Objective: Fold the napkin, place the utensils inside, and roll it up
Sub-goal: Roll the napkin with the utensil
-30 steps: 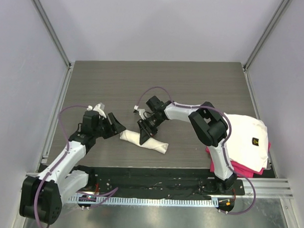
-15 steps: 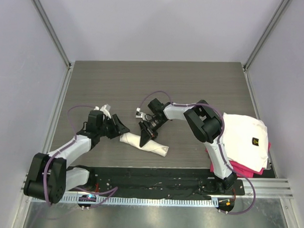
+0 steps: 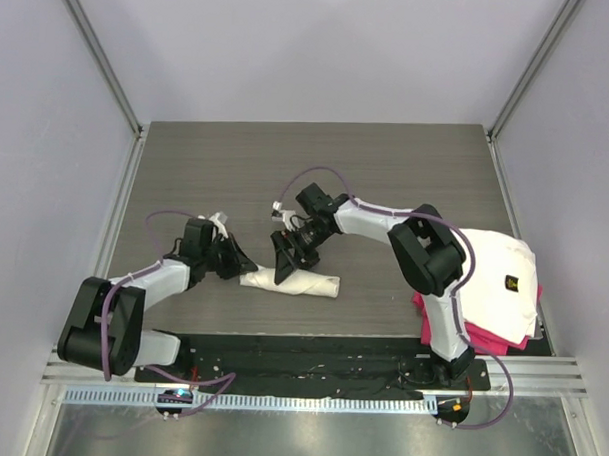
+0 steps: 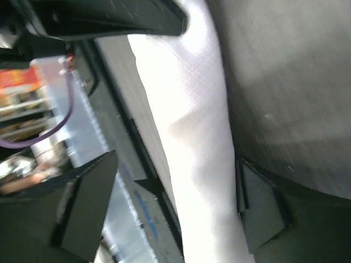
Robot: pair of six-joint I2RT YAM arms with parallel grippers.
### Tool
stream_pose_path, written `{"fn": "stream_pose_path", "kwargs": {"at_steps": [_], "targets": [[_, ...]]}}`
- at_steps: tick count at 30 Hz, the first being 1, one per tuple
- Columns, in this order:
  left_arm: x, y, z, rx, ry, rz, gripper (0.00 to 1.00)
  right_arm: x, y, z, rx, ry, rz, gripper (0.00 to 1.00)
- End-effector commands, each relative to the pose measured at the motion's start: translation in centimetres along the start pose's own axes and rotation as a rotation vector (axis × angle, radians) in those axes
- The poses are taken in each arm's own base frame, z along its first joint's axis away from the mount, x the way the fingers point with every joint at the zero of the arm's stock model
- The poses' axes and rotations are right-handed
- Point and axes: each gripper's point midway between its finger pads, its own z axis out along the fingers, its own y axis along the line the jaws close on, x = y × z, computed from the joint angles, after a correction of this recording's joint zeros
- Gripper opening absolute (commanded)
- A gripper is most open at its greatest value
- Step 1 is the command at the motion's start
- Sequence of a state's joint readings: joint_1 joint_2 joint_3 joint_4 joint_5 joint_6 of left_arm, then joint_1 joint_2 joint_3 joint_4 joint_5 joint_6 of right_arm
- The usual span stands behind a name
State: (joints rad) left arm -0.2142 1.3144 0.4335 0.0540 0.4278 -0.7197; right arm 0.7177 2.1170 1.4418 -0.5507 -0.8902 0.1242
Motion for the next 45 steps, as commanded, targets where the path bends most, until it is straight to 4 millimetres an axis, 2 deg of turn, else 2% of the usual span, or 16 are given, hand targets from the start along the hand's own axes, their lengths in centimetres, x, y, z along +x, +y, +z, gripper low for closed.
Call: {"fn": "stream_pose_path", "kwargs": {"at_steps": [1, 3, 4, 6, 7, 8, 15, 20, 26, 31, 34, 37, 38, 40, 42, 45], "targets": [[-0.3, 0.3, 0.4, -0.051, 0.043, 0.011, 0.0, -3.4, 0.1, -4.0, 0.245, -0.165, -0.231, 0.94], [-0.4, 0.3, 0.4, -0.063, 0.057, 0.003, 0.0, -4.7, 1.4, -5.1, 0.288, -0.24, -0.329, 0.98], [-0.4, 0.3, 0.5, -0.064, 0.062, 0.002, 0.0, -4.4, 1.0, -5.1, 0.325, -0.251, -0.341, 0.98], [-0.5, 0.3, 0.6, -0.066, 0.066, -0.001, 0.0, -5.6, 1.5, -6.0, 0.424, -0.324, -0.465, 1.0], [-0.5, 0.3, 0.6, -0.067, 0.069, -0.001, 0.0, -4.9, 0.8, -5.6, 0.457, -0.318, -0.486, 1.0], [-0.5, 0.3, 0.6, -0.067, 0.073, -0.001, 0.0, -5.9, 1.4, -6.0, 0.502, -0.37, -0.563, 1.0], [-0.7, 0.2, 0.7, -0.075, 0.083, 0.0, 0.0, -5.0, 0.8, -3.2, 0.625, -0.31, -0.732, 1.0], [-0.8, 0.1, 0.8, -0.076, 0.09, -0.001, 0.0, -4.5, 0.8, -1.3, 0.652, -0.261, -0.791, 1.0], [-1.1, -0.2, 0.7, -0.072, 0.087, 0.005, 0.0, -3.5, -0.4, 0.5, 0.665, -0.184, -0.812, 1.0], [-1.3, -0.3, 0.7, -0.07, 0.083, 0.008, 0.0, -2.9, -1.5, 0.7, 0.691, -0.154, -0.797, 0.99], [-1.4, -0.5, 0.6, -0.063, 0.078, 0.012, 0.0, -2.6, -2.3, 0.6, 0.72, -0.143, -0.762, 0.93], [-2.0, -0.8, 0.3, -0.068, 0.052, 0.025, 0.14, -2.1, -2.9, 0.7, 0.733, -0.129, -0.74, 0.82], [-2.3, -0.7, 0.2, -0.08, 0.04, 0.03, 0.25, -2.0, -3.0, 0.7, 0.735, -0.13, -0.728, 0.79], [-2.6, -1.0, -0.2, -0.081, 0.027, 0.038, 0.34, -1.5, -3.4, 0.7, 0.743, -0.124, -0.712, 0.73], [-3.1, -1.4, -0.5, -0.072, 0.007, 0.043, 0.5, -1.0, -3.8, 0.6, 0.752, -0.126, -0.682, 0.65], [-4.4, -1.4, -1.2, -0.116, -0.045, 0.047, 0.69, -1.0, -4.8, -0.3, 0.803, -0.16, -0.598, 0.61]]}}
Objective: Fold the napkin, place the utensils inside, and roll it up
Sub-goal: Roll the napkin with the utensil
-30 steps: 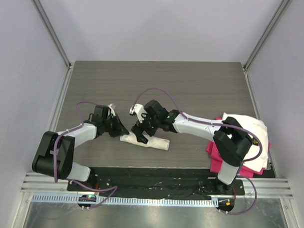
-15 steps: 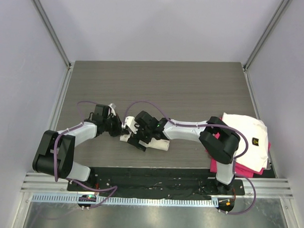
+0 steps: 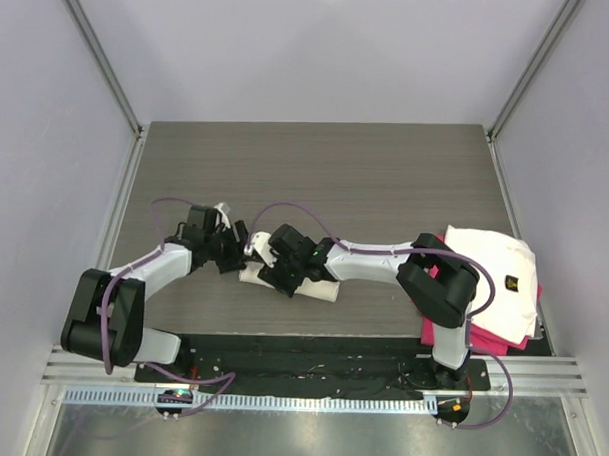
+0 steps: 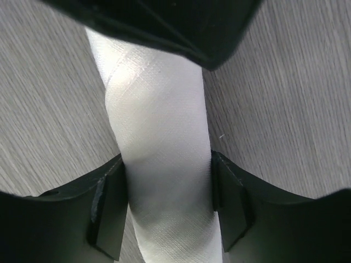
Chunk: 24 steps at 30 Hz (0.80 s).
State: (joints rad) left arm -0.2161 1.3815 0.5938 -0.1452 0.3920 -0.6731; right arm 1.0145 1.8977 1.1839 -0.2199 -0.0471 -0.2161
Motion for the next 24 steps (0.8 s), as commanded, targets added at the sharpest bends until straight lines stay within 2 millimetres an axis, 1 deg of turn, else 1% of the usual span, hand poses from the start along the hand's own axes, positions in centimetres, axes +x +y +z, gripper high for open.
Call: {"fn": "stream_pose_path", "kwargs": {"at_steps": [1, 2, 3, 4, 5, 6, 7, 9, 10, 11, 12, 13, 14, 15, 16, 17, 19, 20, 23, 24], "targets": [[-3.9, -1.2, -1.9, -0.054, -0.139, 0.038, 0.76, 1.7, -2.3, -0.2, 0.111, 0.037, 0.116, 0.6], [-3.9, -0.5, -2.4, -0.104, -0.137, 0.025, 0.89, 2.0, -2.7, -0.3, 0.124, 0.039, 0.143, 0.59], [-4.7, -0.4, -3.1, -0.134, -0.176, 0.03, 0.96, 2.5, -3.1, -0.3, 0.147, 0.042, 0.2, 0.57], [-6.1, -0.3, -4.0, -0.176, -0.229, 0.031, 1.0, 2.8, -4.3, -0.6, 0.17, 0.039, 0.248, 0.56], [-6.5, 0.0, -4.6, -0.205, -0.245, 0.033, 1.0, 3.2, -4.9, -0.8, 0.184, 0.038, 0.283, 0.55], [-7.3, -0.3, -5.6, -0.21, -0.285, 0.033, 1.0, 3.9, -5.6, -0.8, 0.209, 0.041, 0.349, 0.55], [-8.3, -0.6, -6.5, -0.223, -0.328, 0.036, 1.0, 4.3, -7.1, -1.3, 0.244, 0.037, 0.403, 0.55], [-9.2, -0.8, -7.9, -0.23, -0.372, 0.029, 1.0, 5.7, -8.9, -1.7, 0.295, 0.048, 0.483, 0.54], [-9.9, -2.0, -9.2, -0.202, -0.411, 0.04, 1.0, 6.6, -11.1, -2.4, 0.356, 0.045, 0.582, 0.53], [-10.6, -1.9, -10.2, -0.225, -0.455, 0.04, 1.0, 7.2, -12.1, -2.8, 0.377, 0.045, 0.629, 0.53], [-10.7, -2.0, -10.8, -0.227, -0.468, 0.052, 1.0, 8.0, -12.9, -3.1, 0.397, 0.047, 0.683, 0.53], [-11.4, -3.0, -12.3, -0.208, -0.513, 0.062, 1.0, 8.5, -13.9, -3.4, 0.416, 0.039, 0.752, 0.54], [-11.7, -3.2, -13.0, -0.209, -0.535, 0.071, 1.0, 9.8, -15.6, -4.0, 0.448, 0.038, 0.819, 0.54], [-11.6, -3.2, -13.6, -0.219, -0.54, 0.082, 1.0, 10.5, -16.6, -4.5, 0.471, 0.038, 0.853, 0.54], [-12.0, -3.9, -14.9, -0.206, -0.573, 0.095, 1.0, 11.1, -17.6, -4.8, 0.499, 0.035, 0.893, 0.54], [-12.3, -3.9, -15.4, -0.215, -0.589, 0.101, 1.0, 12.4, -19.1, -5.4, 0.529, 0.038, 0.942, 0.54], [-12.3, -4.0, -16.5, -0.23, -0.599, 0.123, 1.0, 13.5, -20.3, -5.9, 0.547, 0.036, 0.994, 0.54], [-12.2, -4.1, -17.0, -0.232, -0.607, 0.131, 1.0, 14.7, -21.4, -6.5, 0.568, 0.039, 1.035, 0.54], [-11.9, -4.1, -17.7, -0.235, -0.612, 0.153, 1.0, 15.8, -22.6, -7.2, 0.576, 0.034, 1.071, 0.54], [-11.7, -4.0, -17.7, -0.239, -0.609, 0.158, 1.0, 15.7, -22.8, -7.4, 0.576, 0.028, 1.072, 0.54]]}}
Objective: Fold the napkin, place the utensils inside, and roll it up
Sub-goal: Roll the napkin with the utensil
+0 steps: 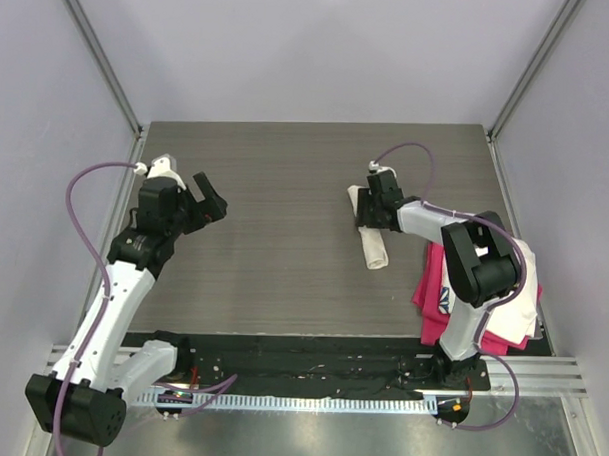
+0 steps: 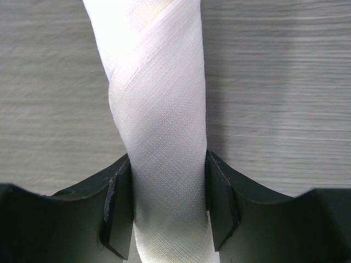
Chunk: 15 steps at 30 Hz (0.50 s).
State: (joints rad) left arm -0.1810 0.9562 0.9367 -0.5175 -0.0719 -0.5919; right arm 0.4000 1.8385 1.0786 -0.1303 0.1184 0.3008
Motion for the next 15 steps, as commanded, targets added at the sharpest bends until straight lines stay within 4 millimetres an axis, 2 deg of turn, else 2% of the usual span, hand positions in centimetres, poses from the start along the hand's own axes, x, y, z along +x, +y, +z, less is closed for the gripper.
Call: {"fn": "stream_pose_path", "kwargs": {"at_steps": [1, 6, 7, 9, 10, 12, 13, 15], "targets": [[-0.3, 1.1, -1.1, -0.039, -0.013, 0.057, 1.0, 2.3, -2.7, -0.3, 0.064, 0.077, 0.049, 0.54], [0.1, 0.4, -1.3, 0.012, -0.002, 0.07, 1.0, 0.7, -0.9, -1.1, -0.03, 0.053, 0.038, 0.65], [0.1, 0.4, -1.3, 0.016, -0.001, 0.077, 1.0, 0.1, -0.5, -1.3, -0.052, 0.041, 0.032, 0.76], [-0.2, 0.1, -1.3, 0.035, -0.014, 0.09, 1.0, -0.7, 0.8, -1.9, -0.124, 0.032, 0.023, 0.87], [-0.4, -0.2, -1.4, 0.049, -0.02, 0.091, 1.0, -1.8, 1.2, -2.5, -0.144, 0.008, 0.025, 0.91], [-0.9, -0.7, -1.6, 0.07, -0.037, 0.095, 1.0, -3.2, 1.9, -3.4, -0.181, -0.023, 0.024, 0.93], [-1.1, -0.9, -1.8, 0.077, -0.044, 0.099, 1.0, -4.9, 2.3, -4.7, -0.204, -0.073, 0.024, 0.95], [-1.7, -1.1, -2.2, 0.08, -0.058, 0.124, 1.0, -6.9, 2.7, -6.3, -0.222, -0.137, 0.027, 0.96]]}}
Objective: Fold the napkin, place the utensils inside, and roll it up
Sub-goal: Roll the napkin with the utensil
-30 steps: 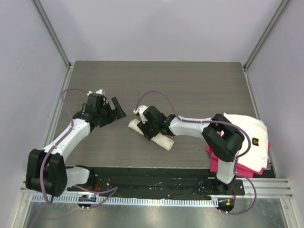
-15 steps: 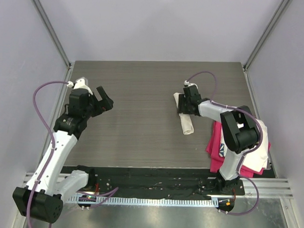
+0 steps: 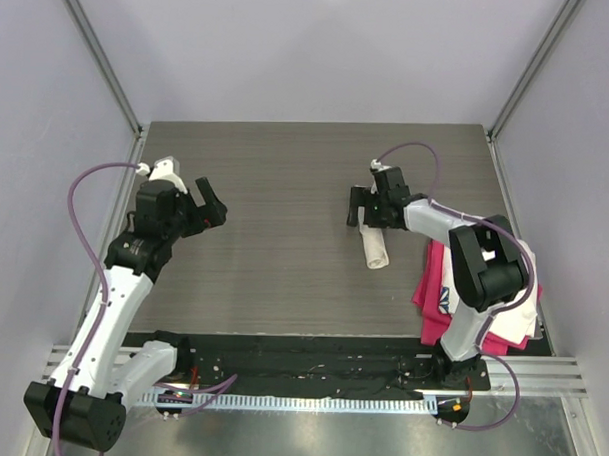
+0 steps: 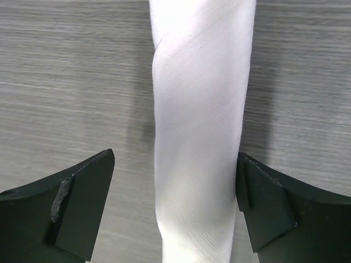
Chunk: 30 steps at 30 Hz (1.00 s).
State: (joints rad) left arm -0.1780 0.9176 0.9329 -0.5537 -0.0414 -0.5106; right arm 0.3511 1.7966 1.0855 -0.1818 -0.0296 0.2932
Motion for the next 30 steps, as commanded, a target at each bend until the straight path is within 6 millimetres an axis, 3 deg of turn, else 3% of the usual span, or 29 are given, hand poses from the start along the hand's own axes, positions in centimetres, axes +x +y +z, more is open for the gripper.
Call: {"fn": "stream_pose_path", "kwargs": {"at_steps": [1, 5, 7, 9, 10, 11, 13, 15, 19, 30], "targets": [[-2.6, -1.0, -1.3, 0.045, -0.084, 0.053, 1.0, -8.0, 3.4, -6.7, -0.123, -0.237, -0.019, 0.96], [-4.2, -0.9, -2.5, 0.035, -0.145, 0.098, 1.0, -11.7, 3.3, -12.2, -0.106, -0.415, -0.042, 0.98], [-4.8, -0.9, -3.1, 0.033, -0.174, 0.119, 1.0, -12.2, 2.2, -13.8, -0.055, -0.482, -0.048, 0.98], [-5.1, -0.7, -3.4, 0.025, -0.195, 0.133, 1.0, -12.9, 1.8, -17.0, -0.043, -0.578, -0.049, 0.99], [-5.3, -0.7, -3.9, 0.029, -0.215, 0.135, 1.0, -12.2, 0.9, -17.1, -0.014, -0.602, -0.043, 0.99], [-5.1, -0.4, -3.8, 0.023, -0.219, 0.134, 1.0, -12.5, 0.8, -19.1, -0.017, -0.662, -0.044, 0.99], [-5.2, -0.3, -4.0, 0.027, -0.245, 0.133, 1.0, -11.0, -0.2, -19.1, 0.007, -0.689, -0.036, 1.0], [-4.8, -0.3, -4.2, 0.041, -0.256, 0.131, 1.0, -10.4, -1.1, -20.6, 0.029, -0.746, -0.021, 1.0], [-4.5, -0.3, -4.7, 0.053, -0.276, 0.126, 1.0, -8.0, -2.6, -20.5, 0.065, -0.779, -0.007, 1.0], [-4.7, -0.1, -4.9, 0.049, -0.296, 0.118, 1.0, -7.4, -3.0, -20.5, 0.08, -0.776, -0.014, 1.0]]}}
